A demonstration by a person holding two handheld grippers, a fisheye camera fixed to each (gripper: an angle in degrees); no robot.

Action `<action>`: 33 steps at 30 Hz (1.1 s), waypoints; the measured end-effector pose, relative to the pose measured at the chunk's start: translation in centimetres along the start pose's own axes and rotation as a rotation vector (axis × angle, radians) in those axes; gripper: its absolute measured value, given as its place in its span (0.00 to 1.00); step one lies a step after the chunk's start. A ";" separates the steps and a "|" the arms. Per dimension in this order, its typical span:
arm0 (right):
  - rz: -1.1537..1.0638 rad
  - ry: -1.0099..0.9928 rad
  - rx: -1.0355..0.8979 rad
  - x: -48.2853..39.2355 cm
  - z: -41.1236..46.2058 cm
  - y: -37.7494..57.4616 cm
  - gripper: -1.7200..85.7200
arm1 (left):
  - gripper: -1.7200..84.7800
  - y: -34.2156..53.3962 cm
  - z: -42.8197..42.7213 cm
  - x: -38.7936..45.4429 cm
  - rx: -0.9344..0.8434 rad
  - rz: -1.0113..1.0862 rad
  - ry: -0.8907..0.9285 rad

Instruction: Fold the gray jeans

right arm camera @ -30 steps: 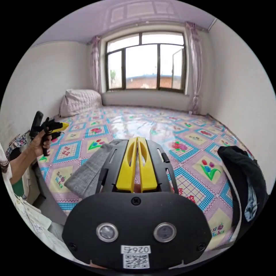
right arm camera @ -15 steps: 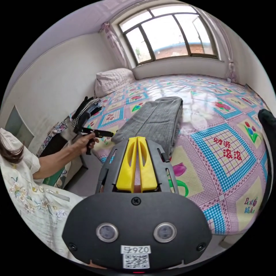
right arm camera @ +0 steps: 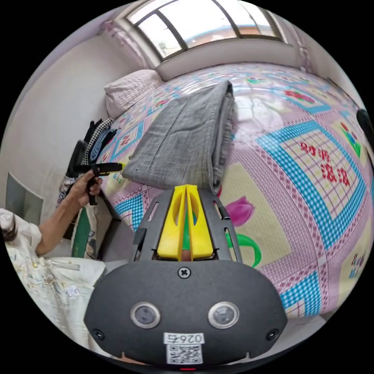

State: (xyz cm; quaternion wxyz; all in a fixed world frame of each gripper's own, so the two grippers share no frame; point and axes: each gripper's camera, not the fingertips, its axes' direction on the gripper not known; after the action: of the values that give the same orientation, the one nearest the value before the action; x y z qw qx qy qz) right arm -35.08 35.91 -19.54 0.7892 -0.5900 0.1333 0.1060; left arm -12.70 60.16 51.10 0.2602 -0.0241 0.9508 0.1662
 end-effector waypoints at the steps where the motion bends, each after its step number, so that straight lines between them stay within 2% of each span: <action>1: 0.044 -0.019 0.004 0.7 -1.6 0.6 0.01 | 0.01 1.1 -0.4 -0.1 0.002 -0.011 -0.011; 5: 0.100 -0.048 0.189 0.9 -11.5 3.3 0.01 | 0.01 4.4 -3.4 0.5 0.123 -0.015 0.031; 9: 0.076 -0.044 0.413 -0.8 -23.4 5.7 0.02 | 0.01 8.6 -9.5 3.1 0.379 0.026 0.076; 11: -0.006 -0.026 0.610 -3.4 -32.5 8.0 0.06 | 0.01 10.8 -13.0 5.2 0.506 0.087 0.081; 13: -0.074 -0.006 0.749 -5.8 -39.0 10.0 0.09 | 0.01 14.5 -17.9 8.7 0.684 0.224 0.106; 15: -0.134 0.035 0.879 -8.2 -45.0 12.5 0.07 | 0.01 17.9 -21.4 11.9 0.819 0.402 0.119; 17: -0.258 0.124 0.972 -11.7 -51.7 15.9 0.02 | 0.01 22.1 -24.4 15.3 0.967 0.575 0.048; 19: -0.301 0.192 1.035 -13.9 -55.7 18.4 0.02 | 0.01 28.0 -27.1 19.2 1.170 0.725 -0.078; 20: -0.328 0.207 1.086 -14.9 -58.1 20.3 0.01 | 0.01 29.3 -27.7 19.9 1.216 0.752 -0.086; 22: -0.398 0.175 1.168 -15.7 -61.1 23.2 0.02 | 0.01 33.6 -30.0 21.3 1.334 0.854 0.047; 23: -0.444 0.129 1.205 -15.8 -62.7 24.9 0.02 | 0.01 34.3 -30.6 21.4 1.347 0.883 0.112; 25: -0.459 0.046 1.255 -15.4 -64.6 26.9 0.03 | 0.03 35.9 -32.7 21.6 1.310 0.993 0.401; 26: -0.468 -0.011 1.287 -14.9 -65.5 28.0 0.03 | 0.02 36.1 -33.1 21.7 1.284 1.029 0.465; 28: -0.501 -0.093 1.305 -13.9 -66.3 28.9 0.02 | 0.02 36.1 -34.3 22.7 1.143 1.215 0.642; 30: -0.522 -0.151 1.267 -12.6 -66.9 28.9 0.01 | 0.01 35.6 -34.4 23.7 1.045 1.309 0.667; 32: -0.441 -0.170 1.195 -10.2 -66.9 27.5 0.01 | 0.01 34.4 -34.1 24.3 1.001 1.237 0.587; 33: -0.415 -0.166 1.182 -9.5 -66.7 27.1 0.01 | 0.01 33.4 -33.7 24.5 0.995 1.159 0.478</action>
State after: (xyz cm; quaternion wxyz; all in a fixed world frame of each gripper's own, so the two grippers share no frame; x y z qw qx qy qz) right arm -58.54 -20.52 -58.69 0.9937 -0.0579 -0.0099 -0.0954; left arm -54.63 81.60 76.17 -0.0981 0.5576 0.8048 -0.1785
